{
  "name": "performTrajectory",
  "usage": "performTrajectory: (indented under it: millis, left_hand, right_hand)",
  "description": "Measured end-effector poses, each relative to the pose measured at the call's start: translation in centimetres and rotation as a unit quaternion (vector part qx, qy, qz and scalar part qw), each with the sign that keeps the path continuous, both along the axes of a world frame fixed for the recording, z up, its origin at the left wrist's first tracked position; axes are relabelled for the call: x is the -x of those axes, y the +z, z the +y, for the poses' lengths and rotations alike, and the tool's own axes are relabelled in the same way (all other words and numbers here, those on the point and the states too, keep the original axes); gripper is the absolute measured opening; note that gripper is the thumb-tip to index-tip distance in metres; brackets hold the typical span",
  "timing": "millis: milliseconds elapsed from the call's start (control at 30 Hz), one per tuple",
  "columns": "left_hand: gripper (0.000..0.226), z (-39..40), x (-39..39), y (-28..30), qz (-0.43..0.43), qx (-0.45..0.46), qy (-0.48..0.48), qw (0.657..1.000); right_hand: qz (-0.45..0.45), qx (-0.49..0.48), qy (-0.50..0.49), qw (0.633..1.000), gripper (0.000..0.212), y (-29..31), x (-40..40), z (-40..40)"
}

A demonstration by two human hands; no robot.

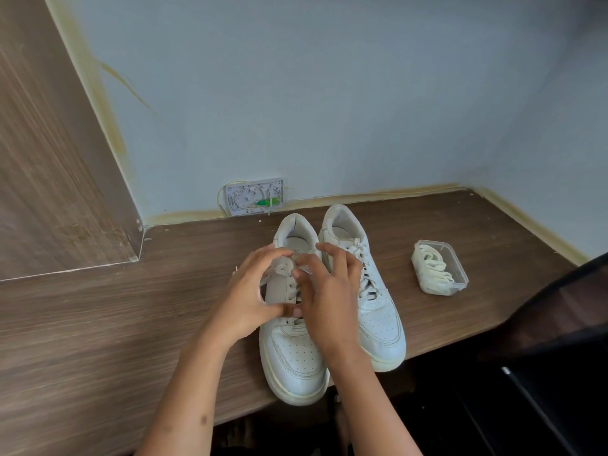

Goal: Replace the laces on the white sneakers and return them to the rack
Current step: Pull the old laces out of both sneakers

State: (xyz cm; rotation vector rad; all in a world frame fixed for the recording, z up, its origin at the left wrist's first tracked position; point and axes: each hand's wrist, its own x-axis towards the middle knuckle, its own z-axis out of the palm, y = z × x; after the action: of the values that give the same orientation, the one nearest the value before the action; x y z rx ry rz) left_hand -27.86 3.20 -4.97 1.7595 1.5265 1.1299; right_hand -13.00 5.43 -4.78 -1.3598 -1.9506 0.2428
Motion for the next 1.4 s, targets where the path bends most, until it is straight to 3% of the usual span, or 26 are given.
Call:
performTrajectory:
  millis: [167,300,367,500,667,833,933,1033,1100,1200,1300,1400]
  left_hand:
    - [0.086,0.1,0.1,-0.2,-0.006,-0.002,0.013,1.000]
    - [0.084,0.0,0.1,-0.1,-0.011,0.005,0.008,1.000]
    - [0.083,0.0,0.1,0.1,-0.014,0.008,0.005,1.000]
    - [0.083,-0.1,0.1,0.1,-0.016,0.010,0.007,1.000]
    - [0.085,0.1,0.1,-0.1,-0.003,-0.008,0.016,1.000]
    - [0.083,0.0,0.0,0.1,-0.012,-0.005,0.010,1.000]
    - [0.083,-0.1,0.1,0.1,-0.020,-0.001,0.012,1.000]
    - [0.083,-0.2,0.1,0.1,-0.001,0.009,0.012,1.000]
    - [0.082,-0.2,0.2,0.1,0.000,0.012,0.011,1.000]
    - [0.082,-0.1,0.1,0.0,0.006,0.007,0.015,1.000]
    - [0.083,-0.1,0.2,-0.1,0.003,-0.001,0.014,1.000]
    - [0.082,0.0,0.2,-0.4,0.020,-0.017,0.009,1.000]
  right_hand:
    - [0.016,-0.041,-0.008,0.999,0.012,-0.5,0.2,0.1]
    - [0.231,-0.011,-0.084,0.969,0.013,0.0,-0.3,0.5]
    - [0.255,0.004,-0.107,0.961,0.013,0.3,-0.3,0.4]
    - [0.163,-0.055,-0.063,0.983,0.021,0.6,-0.4,0.0]
    - [-0.042,0.024,0.004,0.999,0.031,0.0,-0.3,-0.3]
    - [-0.029,-0.004,0.005,1.000,0.025,0.0,0.0,-0.4]
    - [0.082,-0.045,-0.034,0.995,0.022,0.0,0.3,-0.2]
    - [0.294,-0.043,-0.144,0.944,0.017,0.8,-0.4,0.3]
    - [0.339,-0.054,-0.191,0.919,0.011,1.2,-1.1,0.6]
    - [0.282,-0.061,-0.136,0.948,0.014,1.3,-1.1,0.3]
    - [0.087,-0.045,-0.028,0.995,0.025,0.9,-0.6,-0.1]
    - [-0.045,0.023,0.010,0.999,0.032,-0.1,0.2,-0.4]
